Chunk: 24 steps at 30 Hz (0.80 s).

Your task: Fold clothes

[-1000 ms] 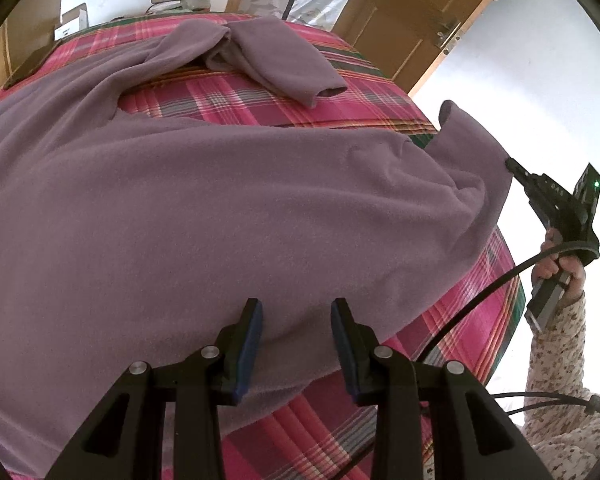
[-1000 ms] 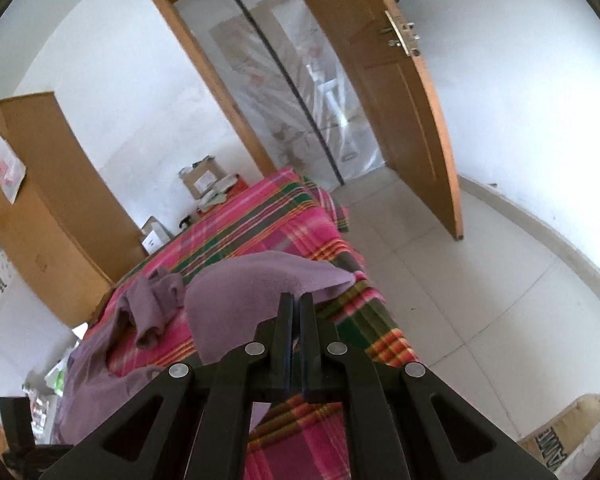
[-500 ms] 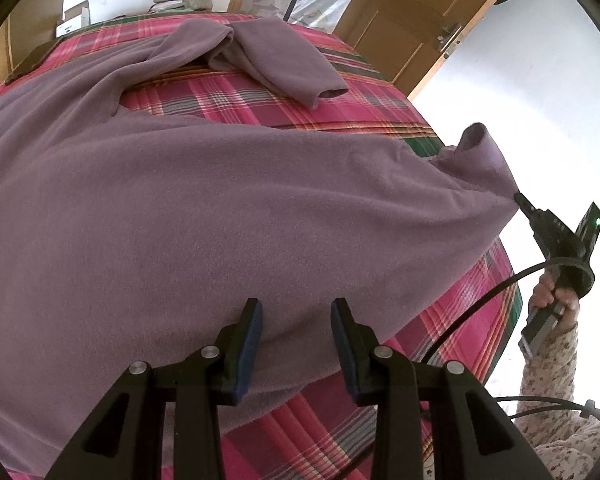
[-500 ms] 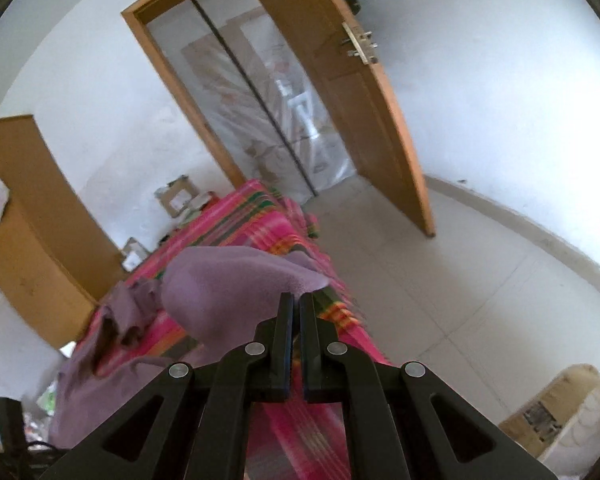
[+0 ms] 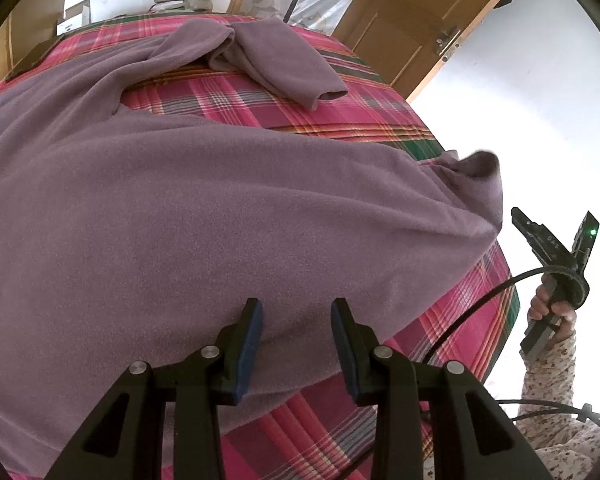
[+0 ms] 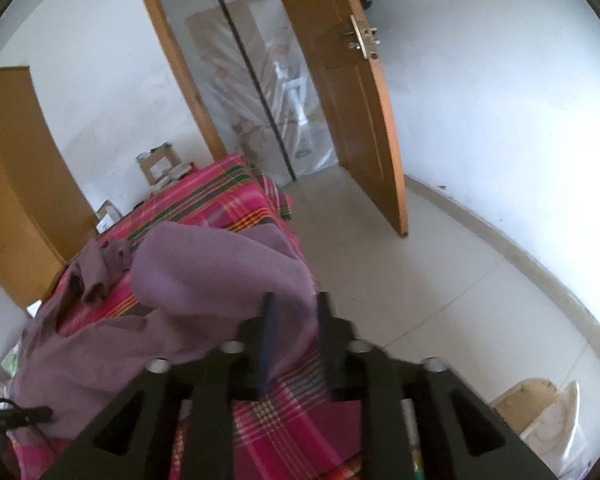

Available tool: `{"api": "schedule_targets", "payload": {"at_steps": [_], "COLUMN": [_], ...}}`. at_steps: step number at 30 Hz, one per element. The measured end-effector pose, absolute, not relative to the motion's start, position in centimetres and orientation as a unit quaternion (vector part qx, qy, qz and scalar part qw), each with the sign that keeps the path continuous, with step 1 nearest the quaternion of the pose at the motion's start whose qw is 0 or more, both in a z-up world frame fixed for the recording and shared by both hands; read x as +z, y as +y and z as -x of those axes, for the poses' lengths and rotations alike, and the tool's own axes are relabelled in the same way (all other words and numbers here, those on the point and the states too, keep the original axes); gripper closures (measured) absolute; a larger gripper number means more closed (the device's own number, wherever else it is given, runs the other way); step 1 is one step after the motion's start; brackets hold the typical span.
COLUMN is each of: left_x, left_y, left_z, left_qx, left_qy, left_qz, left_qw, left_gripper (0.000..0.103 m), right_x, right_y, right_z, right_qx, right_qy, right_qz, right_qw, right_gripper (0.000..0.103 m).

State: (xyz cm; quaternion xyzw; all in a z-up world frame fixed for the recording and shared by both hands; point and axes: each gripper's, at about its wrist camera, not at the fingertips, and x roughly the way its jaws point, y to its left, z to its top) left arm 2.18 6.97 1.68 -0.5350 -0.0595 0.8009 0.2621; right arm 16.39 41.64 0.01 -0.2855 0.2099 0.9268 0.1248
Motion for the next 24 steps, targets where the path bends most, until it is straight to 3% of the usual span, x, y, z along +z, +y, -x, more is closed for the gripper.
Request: {"api": "schedule_targets", "payload": {"at_steps": [3,7,14,24], "left_x": [1.7,1.7,1.7,1.7], "left_y": [7.0,7.0,7.0,7.1], "left_z": [-2.1,-2.1,-2.1,-2.0], "left_qx": [0.801,0.802,0.803,0.803], "left_qy": [-0.060,-0.060,-0.063,-0.067], "left_qz": [0.535,0.534,0.533,0.533], "left_qw": [0.262,0.261,0.260,0.258], "left_gripper": [0.067,0.067,0.067,0.067], "right_x": [0.6,1.2,0.1,-2.1], "right_y": [41.8,42.1,42.4,43.7], "right_z": [-16.4,-14.8,-9.2,-3.3], "right_qx": [0.932,0.934,0.919,0.900], "right_qy": [0.197,0.183,0.182,0.171], "right_qz": [0.281,0.290,0.348,0.399], "right_qw": [0.117,0.095,0.037,0.031], "right_gripper": [0.070,0.054,0.049,0.048]}}
